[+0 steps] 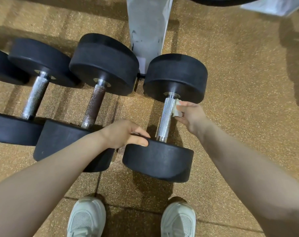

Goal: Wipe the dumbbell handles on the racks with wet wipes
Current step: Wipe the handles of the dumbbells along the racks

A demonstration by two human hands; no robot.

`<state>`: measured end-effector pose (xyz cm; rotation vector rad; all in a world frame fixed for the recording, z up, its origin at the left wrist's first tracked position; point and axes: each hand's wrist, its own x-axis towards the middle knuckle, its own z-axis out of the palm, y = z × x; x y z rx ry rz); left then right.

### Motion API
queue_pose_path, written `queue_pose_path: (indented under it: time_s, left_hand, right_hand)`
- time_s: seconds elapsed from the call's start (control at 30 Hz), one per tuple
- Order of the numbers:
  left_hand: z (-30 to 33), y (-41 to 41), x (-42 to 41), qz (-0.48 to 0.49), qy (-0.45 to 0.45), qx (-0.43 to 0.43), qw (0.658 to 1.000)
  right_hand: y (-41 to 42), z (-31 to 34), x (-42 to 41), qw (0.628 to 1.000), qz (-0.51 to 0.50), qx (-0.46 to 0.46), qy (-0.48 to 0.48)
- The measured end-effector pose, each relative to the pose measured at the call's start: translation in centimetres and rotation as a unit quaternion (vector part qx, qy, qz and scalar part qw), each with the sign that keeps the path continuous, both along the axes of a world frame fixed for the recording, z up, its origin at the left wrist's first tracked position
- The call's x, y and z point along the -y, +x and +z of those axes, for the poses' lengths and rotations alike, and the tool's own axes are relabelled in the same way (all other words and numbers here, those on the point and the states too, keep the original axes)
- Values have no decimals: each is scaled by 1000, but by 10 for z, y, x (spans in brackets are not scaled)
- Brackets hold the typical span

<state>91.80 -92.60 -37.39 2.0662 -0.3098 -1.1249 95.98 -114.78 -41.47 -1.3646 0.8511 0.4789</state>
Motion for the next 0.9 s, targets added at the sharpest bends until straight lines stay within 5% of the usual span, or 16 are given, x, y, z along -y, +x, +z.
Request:
queue_pose_path:
  time_s: [0.07,0.2,0.3,0.43,0.63,0.77,0.9]
  left_hand:
    - [-1,-1,0,5,5,2,1000]
    - [0,-2,-1,2,11,17,1000]
    - [2,-3,-1,-2,5,18,1000]
    - [-1,-6,-3,-4,-1,22,1000]
    - [0,-5,-4,-4,-14,13,1000]
    - [-1,-4,-6,-7,-12,14,1000]
    - [2,-4,-4,-11,-10,12,1000]
  right_hand:
    - [-5,4,-5,1000,-3,-16,1]
    - [-39,2,-9,956,257,-89,-107]
    - [-40,5,6,919,353,-129,-119]
    - [-11,7,18,988,112,-67,-77]
    - [2,6,-10,999,-46,-15,19]
    - [-26,10,-3,982,167,-87,-29]
    - [-47,23,-8,890,415,-105,-155]
